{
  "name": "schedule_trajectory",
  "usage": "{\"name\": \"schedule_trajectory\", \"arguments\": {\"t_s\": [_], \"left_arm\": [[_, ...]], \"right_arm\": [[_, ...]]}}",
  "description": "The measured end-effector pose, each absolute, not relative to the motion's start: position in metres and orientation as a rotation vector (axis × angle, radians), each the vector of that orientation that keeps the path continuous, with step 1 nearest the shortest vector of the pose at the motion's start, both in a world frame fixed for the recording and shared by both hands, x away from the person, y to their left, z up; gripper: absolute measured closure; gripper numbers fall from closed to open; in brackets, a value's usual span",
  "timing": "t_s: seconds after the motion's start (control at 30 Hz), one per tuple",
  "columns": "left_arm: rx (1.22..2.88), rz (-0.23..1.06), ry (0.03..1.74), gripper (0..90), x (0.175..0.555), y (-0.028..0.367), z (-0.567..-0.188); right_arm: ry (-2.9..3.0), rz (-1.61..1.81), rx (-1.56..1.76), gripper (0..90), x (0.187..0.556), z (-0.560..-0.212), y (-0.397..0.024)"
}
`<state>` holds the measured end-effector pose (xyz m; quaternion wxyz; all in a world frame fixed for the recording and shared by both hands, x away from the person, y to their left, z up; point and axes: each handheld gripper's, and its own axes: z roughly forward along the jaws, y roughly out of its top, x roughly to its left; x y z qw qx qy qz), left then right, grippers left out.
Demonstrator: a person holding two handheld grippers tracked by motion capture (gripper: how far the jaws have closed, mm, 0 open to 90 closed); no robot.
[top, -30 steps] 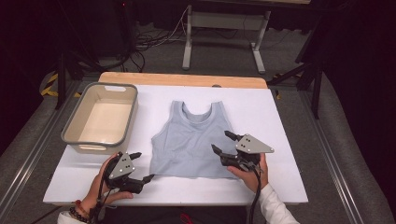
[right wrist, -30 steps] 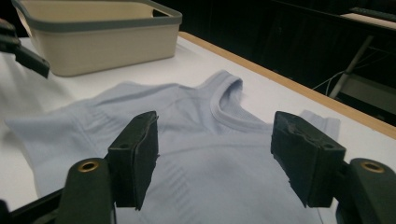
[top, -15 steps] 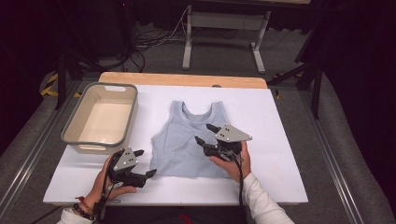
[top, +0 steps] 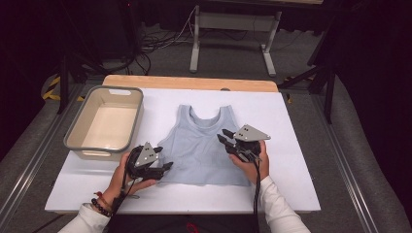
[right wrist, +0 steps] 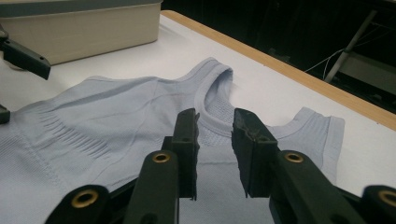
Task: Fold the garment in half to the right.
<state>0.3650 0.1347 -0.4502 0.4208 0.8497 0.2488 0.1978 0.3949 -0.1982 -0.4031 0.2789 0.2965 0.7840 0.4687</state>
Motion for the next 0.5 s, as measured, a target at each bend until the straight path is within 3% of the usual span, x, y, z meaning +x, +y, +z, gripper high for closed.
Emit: {"name": "schedule_trajectory", "arguments": {"t_s": [0.3, 0.5], "left_arm": [[2.153, 0.399, 0.614, 19.0, 0.354, 0.149, -0.452], [2.195, 0.338, 0.563, 20.0, 0.34, 0.155, -0.457]], "right_arm": [[2.139, 1.264, 0.807, 67.1, 0.403, -0.399, -0.186], [2.202, 1.292, 0.809, 64.0, 0.423, -0.386, -0.143]]}}
